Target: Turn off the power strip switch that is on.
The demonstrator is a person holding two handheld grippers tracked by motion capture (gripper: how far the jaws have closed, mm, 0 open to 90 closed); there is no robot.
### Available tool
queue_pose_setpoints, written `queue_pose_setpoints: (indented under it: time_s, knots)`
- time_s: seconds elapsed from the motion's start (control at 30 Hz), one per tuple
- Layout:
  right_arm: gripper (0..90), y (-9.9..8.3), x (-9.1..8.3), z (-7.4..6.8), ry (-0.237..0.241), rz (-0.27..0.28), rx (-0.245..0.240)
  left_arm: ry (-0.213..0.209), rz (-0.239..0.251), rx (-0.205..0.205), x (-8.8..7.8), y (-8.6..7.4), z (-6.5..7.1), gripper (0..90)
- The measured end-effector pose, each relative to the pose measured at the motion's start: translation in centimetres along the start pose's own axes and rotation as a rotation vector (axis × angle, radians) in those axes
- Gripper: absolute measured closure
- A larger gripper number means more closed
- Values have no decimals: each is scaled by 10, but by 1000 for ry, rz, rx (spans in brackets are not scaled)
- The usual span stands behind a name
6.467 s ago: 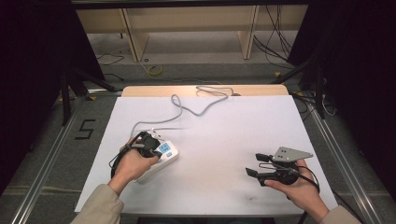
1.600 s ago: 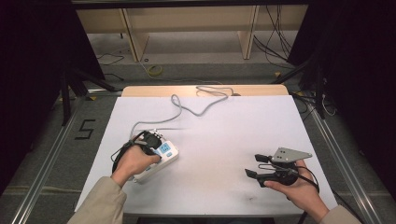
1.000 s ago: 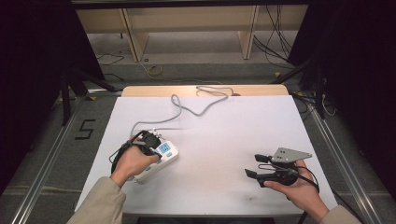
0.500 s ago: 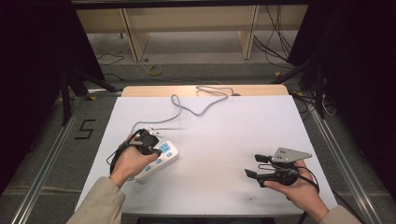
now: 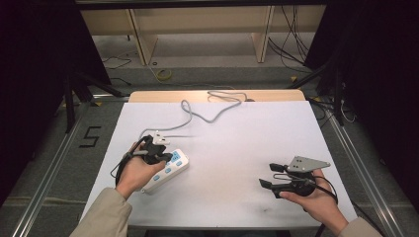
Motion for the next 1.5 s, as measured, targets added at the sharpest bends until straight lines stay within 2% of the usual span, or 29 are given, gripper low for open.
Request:
queue_pose_setpoints:
  time_s: [0.37,0.57,0.67,0.77,0.9,1.0,1.17,1.27,1.5]
  knots:
    - [310,0,0,0,1,2,-2,-26,109,9,-2,4,5,896]
    - [309,0,0,0,2,4,-2,-47,136,14,-1,3,8,866]
    - [309,0,0,0,2,4,-1,-74,152,9,0,3,10,849]
    - [308,0,0,0,2,4,-1,-95,188,34,0,3,12,781]
    - [308,0,0,0,3,5,-1,-136,228,56,2,3,16,640]
    - [308,0,0,0,3,4,0,-171,254,45,3,3,19,533]
    - [307,0,0,0,4,5,-1,-198,295,32,3,4,24,356]
    - [306,0,0,0,3,3,-2,-222,311,27,1,5,29,297]
    - [305,0,0,-1,4,4,0,-271,340,69,-2,4,48,195]
Point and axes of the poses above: each handheld gripper's, and its own axes: x roughly forward along the jaws, y roughly out of its top, z roughly to its right, the point moved 7 cm from there along x, roughly forward along the jaws, and after that the axes turned 5 degrees about -x, right-handed, at the moved point
